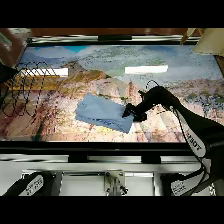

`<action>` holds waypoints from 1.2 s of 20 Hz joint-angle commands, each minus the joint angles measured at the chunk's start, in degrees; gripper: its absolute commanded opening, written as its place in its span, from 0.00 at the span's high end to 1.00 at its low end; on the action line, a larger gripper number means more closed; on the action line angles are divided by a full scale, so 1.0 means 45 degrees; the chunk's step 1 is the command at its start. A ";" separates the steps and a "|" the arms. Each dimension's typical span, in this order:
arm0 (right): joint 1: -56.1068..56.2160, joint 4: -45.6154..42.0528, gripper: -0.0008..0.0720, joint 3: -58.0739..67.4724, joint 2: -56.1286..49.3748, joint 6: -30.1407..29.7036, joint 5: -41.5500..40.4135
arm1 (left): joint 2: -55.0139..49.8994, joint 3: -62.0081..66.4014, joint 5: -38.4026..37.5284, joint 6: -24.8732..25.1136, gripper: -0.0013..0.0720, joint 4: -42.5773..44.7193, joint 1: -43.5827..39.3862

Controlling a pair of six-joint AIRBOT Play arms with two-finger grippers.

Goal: Fold the shirts.

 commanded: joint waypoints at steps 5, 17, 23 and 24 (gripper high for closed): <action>-0.0039 0.1705 0.89 0.1593 -0.0146 -0.2239 0.0126 | 0.0010 -0.0005 0.0000 -0.0049 0.94 -0.0039 0.0005; -0.6606 0.0495 0.89 0.6222 0.0151 -0.1214 0.2059 | 0.0029 -0.0010 -0.2176 -0.0189 0.94 -0.0039 -0.0423; -1.0030 -0.3619 0.89 0.6057 0.0039 0.1059 -0.0437 | -0.0005 -0.0141 -0.1943 -0.0860 0.94 -0.0034 -0.0646; -1.0103 -0.4391 0.89 0.5717 0.0019 0.1307 -0.1185 | -0.0029 -0.0175 -0.1943 -0.0860 0.94 -0.0034 -0.0704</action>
